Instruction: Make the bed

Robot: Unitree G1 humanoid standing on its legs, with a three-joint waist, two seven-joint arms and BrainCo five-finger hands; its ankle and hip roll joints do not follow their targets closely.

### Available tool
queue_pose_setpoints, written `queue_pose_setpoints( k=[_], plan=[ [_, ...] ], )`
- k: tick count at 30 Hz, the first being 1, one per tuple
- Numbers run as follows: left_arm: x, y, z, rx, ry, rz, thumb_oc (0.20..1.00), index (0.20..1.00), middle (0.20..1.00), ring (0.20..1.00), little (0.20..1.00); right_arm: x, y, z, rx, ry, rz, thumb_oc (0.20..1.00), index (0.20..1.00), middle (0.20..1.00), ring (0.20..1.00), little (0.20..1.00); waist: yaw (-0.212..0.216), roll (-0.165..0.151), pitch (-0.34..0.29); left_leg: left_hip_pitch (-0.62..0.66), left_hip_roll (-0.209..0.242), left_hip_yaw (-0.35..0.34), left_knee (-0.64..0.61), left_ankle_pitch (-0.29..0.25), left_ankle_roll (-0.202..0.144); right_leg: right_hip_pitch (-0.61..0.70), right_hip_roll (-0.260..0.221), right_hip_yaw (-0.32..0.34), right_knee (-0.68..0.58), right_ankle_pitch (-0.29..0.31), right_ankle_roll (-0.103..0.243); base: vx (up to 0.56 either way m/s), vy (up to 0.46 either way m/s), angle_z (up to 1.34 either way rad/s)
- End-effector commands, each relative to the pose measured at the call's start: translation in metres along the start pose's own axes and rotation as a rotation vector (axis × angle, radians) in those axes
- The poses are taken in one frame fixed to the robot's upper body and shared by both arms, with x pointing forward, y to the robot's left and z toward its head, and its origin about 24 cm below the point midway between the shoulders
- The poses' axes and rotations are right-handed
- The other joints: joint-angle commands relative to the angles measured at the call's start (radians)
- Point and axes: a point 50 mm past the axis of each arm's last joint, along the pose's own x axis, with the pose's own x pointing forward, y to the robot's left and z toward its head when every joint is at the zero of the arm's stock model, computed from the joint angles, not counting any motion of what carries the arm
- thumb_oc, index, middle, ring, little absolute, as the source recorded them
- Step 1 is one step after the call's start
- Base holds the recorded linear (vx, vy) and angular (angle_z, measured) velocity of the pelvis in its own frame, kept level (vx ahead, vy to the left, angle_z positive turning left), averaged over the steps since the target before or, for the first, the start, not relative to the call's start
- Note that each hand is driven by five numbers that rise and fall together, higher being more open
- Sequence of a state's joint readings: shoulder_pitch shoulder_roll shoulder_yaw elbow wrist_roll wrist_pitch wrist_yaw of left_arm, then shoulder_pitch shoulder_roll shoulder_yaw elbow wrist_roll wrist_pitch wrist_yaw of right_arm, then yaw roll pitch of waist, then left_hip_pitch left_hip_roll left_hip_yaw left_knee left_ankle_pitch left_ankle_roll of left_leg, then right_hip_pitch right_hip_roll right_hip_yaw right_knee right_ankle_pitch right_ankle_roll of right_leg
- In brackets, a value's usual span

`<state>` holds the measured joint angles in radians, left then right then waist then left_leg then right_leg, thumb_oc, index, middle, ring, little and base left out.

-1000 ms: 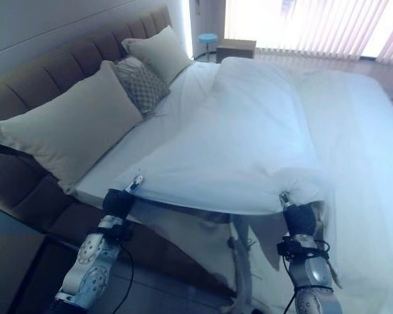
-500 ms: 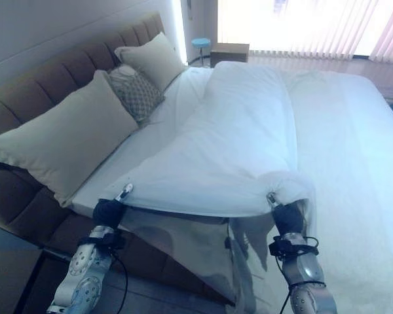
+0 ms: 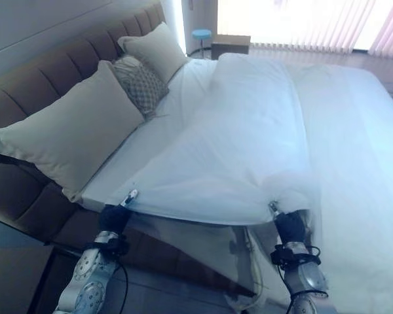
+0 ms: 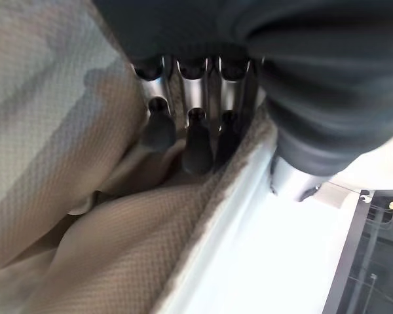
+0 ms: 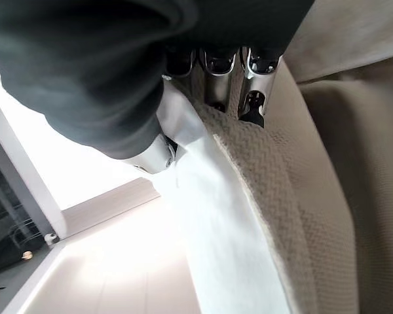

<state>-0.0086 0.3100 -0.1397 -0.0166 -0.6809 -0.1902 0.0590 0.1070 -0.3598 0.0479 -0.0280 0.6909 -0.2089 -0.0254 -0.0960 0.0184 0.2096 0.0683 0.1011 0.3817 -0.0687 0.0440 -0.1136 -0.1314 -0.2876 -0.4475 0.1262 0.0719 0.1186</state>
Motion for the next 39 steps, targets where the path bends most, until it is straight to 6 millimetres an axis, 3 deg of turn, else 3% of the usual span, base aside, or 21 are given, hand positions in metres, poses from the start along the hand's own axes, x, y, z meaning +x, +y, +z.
queue_pose_setpoints(
  k=[1,2,7,8,9,11,17,20,24,27,34,36,39],
  plan=[
    [0.003,0.03,0.11,0.098,-0.548,0.086,0.2,0.2,0.2,0.2,0.2,0.012,-0.023,0.052,-0.104,-0.236,-0.086,0.2,0.2,0.2,0.2,0.2,0.045,-0.022,0.08,-0.048,-0.021,-0.021,0.073,-0.039,0.015,-0.023,-0.053,-0.008,0.058,-0.006,0.062,-0.12,0.019,-0.14],
    [0.003,0.03,0.11,0.097,-0.549,0.085,0.2,0.2,0.2,0.2,0.2,0.013,-0.023,0.052,-0.104,-0.238,-0.086,0.2,0.2,0.2,0.2,0.2,0.046,-0.022,0.081,-0.051,-0.021,-0.021,0.077,-0.041,0.015,-0.025,-0.054,-0.007,0.06,-0.007,0.062,-0.15,0.002,-0.07],
    [0.011,0.02,0.114,0.066,-0.583,0.072,0.2,0.2,0.2,0.2,0.2,0.023,-0.006,0.061,-0.133,-0.287,-0.025,0.2,0.2,0.2,0.2,0.2,0.042,-0.026,0.226,-0.207,-0.01,-0.019,0.166,-0.044,0.019,-0.174,-0.084,0.018,0.136,-0.004,0.06,-0.19,-0.029,-0.02],
    [0.011,0.019,0.115,0.067,-0.586,0.073,0.2,0.2,0.2,0.2,0.2,0.024,-0.005,0.062,-0.133,-0.289,-0.024,0.2,0.2,0.2,0.2,0.2,0.042,-0.027,0.225,-0.213,-0.01,-0.019,0.171,-0.046,0.02,-0.181,-0.086,0.02,0.141,-0.005,0.06,-0.25,-0.032,-0.03],
    [0.014,0.014,0.117,0.049,-0.602,0.062,0.2,0.2,0.2,0.2,0.2,0.026,0.002,0.063,-0.132,-0.299,0.007,0.2,0.2,0.2,0.2,0.2,0.034,-0.024,0.28,-0.273,-0.006,-0.021,0.198,-0.043,0.019,-0.235,-0.093,0.03,0.165,-0.001,0.058,-0.19,-0.032,0.01],
    [0.019,0.01,0.121,0.039,-0.625,0.065,0.2,0.2,0.2,0.2,0.2,0.029,0.007,0.064,-0.135,-0.31,0.012,0.2,0.2,0.2,0.2,0.2,0.03,-0.021,0.31,-0.353,0.004,-0.018,0.233,-0.043,0.018,-0.305,-0.104,0.037,0.189,-0.002,0.054,-0.2,-0.04,0.05],
    [0.025,0.01,0.11,0.07,-0.58,0.106,0.2,0.2,0.2,0.2,0.2,0.03,0.008,0.052,-0.137,-0.27,-0.005,0.2,0.2,0.2,0.2,0.2,0.02,-0.014,0.31,-0.559,0.024,-0.018,0.298,-0.044,0.018,-0.494,-0.119,0.056,0.239,-0.001,0.045,-0.09,-0.031,0.07],
    [0.032,0.012,0.091,0.065,-0.498,0.142,0.2,0.2,0.2,0.2,0.2,0.034,0.002,0.04,-0.145,-0.217,-0.06,0.2,0.2,0.2,0.2,0.2,0.013,-0.006,0.31,-0.667,0.031,-0.027,0.328,-0.042,0.019,-0.589,-0.125,0.069,0.267,-0.003,0.038,-0.05,-0.041,0.04],
    [0.051,0.015,0.061,0.087,-0.348,0.185,0.2,0.2,0.2,0.2,0.2,0.056,-0.007,0.03,-0.19,-0.149,-0.118,0.2,0.2,0.2,0.2,0.2,0.014,0.001,0.31,-0.799,0.055,-0.03,0.4,-0.057,0.024,-0.727,-0.122,0.105,0.324,-0.02,0.018,-0.03,-0.034,0.02],
    [0.07,0.018,0.053,0.162,-0.281,0.2,0.2,0.2,0.2,0.2,0.2,0.08,-0.012,0.024,-0.25,-0.088,-0.159,0.2,0.2,0.2,0.2,0.2,0.015,0.009,0.31,-0.879,0.071,-0.033,0.464,-0.078,0.027,-0.815,-0.122,0.132,0.385,-0.039,0.009,0.0,-0.041,-0.04],
    [0.1,0.021,0.057,0.205,-0.238,0.245,0.2,0.2,0.2,0.2,0.2,0.116,-0.012,0.03,-0.317,-0.043,-0.208,0.2,0.2,0.2,0.2,0.2,0.003,0.02,0.31,-1.06,0.114,-0.05,0.648,-0.144,0.036,-1.005,-0.117,0.193,0.548,-0.108,-0.008,0.03,-0.042,-0.1],
    [0.116,0.015,0.062,0.267,-0.218,0.23,0.2,0.2,0.2,0.2,0.2,0.131,-0.023,0.038,-0.357,-0.007,-0.282,0.2,0.2,0.2,0.2,0.2,-0.002,0.03,0.31,-1.13,0.129,-0.055,0.726,-0.173,0.037,-1.076,-0.109,0.213,0.622,-0.15,-0.021,0.07,-0.072,-0.12],
    [0.12,0.016,0.065,0.285,-0.215,0.238,0.2,0.2,0.2,0.2,0.2,0.137,-0.022,0.042,-0.351,-0.012,-0.292,0.2,0.2,0.2,0.2,0.2,-0.002,0.032,0.31,-1.164,0.135,-0.056,0.763,-0.184,0.034,-1.106,-0.104,0.223,0.654,-0.167,-0.026,0.06,-0.039,-0.04]
  ],
)
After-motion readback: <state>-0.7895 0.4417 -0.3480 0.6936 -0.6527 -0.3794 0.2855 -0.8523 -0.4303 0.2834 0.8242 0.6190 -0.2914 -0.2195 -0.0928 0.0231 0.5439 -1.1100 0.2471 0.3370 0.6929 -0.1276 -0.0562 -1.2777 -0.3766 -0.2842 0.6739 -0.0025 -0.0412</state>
